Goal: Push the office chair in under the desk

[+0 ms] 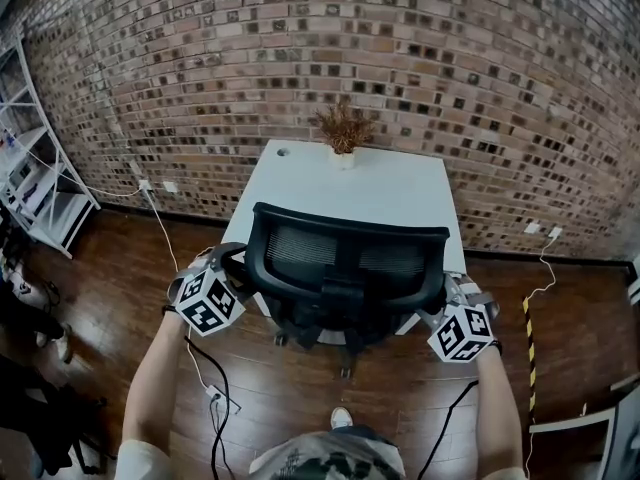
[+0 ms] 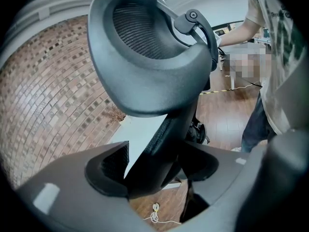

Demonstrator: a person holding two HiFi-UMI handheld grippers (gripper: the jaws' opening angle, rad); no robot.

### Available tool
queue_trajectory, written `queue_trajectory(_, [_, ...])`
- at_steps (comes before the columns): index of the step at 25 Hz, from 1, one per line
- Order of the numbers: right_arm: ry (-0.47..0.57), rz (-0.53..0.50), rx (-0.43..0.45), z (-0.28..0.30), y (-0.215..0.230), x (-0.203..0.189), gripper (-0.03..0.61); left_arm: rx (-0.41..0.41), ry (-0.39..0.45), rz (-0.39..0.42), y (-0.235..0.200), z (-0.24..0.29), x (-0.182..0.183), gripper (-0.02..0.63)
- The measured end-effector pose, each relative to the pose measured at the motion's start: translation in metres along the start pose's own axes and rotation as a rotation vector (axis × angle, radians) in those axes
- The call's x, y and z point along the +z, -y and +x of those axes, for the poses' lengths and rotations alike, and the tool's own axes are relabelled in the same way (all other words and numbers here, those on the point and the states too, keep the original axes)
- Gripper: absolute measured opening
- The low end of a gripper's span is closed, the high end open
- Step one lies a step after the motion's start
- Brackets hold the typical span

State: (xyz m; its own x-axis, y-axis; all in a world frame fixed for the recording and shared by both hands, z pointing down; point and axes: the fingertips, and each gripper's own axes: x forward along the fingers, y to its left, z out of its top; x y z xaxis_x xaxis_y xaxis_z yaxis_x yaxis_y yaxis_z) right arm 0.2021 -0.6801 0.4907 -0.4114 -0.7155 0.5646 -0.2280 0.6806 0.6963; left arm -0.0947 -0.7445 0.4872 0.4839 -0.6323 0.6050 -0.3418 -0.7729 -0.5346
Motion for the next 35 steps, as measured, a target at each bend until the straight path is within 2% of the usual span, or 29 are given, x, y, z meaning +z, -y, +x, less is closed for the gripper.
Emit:
queue_trajectory(9, [0.011, -0.001, -0.020, 0.009, 0.012, -0.004, 0.190, 0.007, 0.013, 0.000, -0.011, 0.011, 0.002, 0.337])
queue_trajectory(13, [-0.005, 0.078, -0.044, 0.012, 0.012, -0.008, 0.224, 0.046, 0.018, -0.020, -0.009, 0.011, 0.000, 0.345])
queue_trajectory(15, [-0.024, 0.115, -0.070, 0.011, 0.013, -0.013, 0.249, 0.073, 0.019, -0.038, -0.009, 0.007, -0.001, 0.345])
queue_trajectory(21, [-0.120, 0.104, -0.154, -0.001, 0.018, -0.020, 0.261, 0.139, 0.077, -0.077, -0.006, -0.022, 0.009, 0.333])
queue_trajectory(25, [-0.134, 0.155, -0.219, -0.019, 0.017, -0.013, 0.261, 0.158, 0.096, -0.096, 0.009, -0.042, 0.009, 0.319])
queue_trajectory(28, [-0.121, 0.216, -0.264, -0.039, 0.017, -0.004, 0.259, 0.165, 0.108, -0.115, 0.023, -0.053, 0.011, 0.248])
queue_trajectory(33, [-0.099, 0.275, -0.307, -0.066, 0.007, 0.017, 0.219, 0.153, 0.159, -0.141, 0.049, -0.072, 0.026, 0.232])
queue_trajectory(35, [-0.064, 0.311, -0.322, -0.077, 0.001, 0.031, 0.176, 0.154, 0.191, -0.157, 0.058, -0.083, 0.035, 0.218])
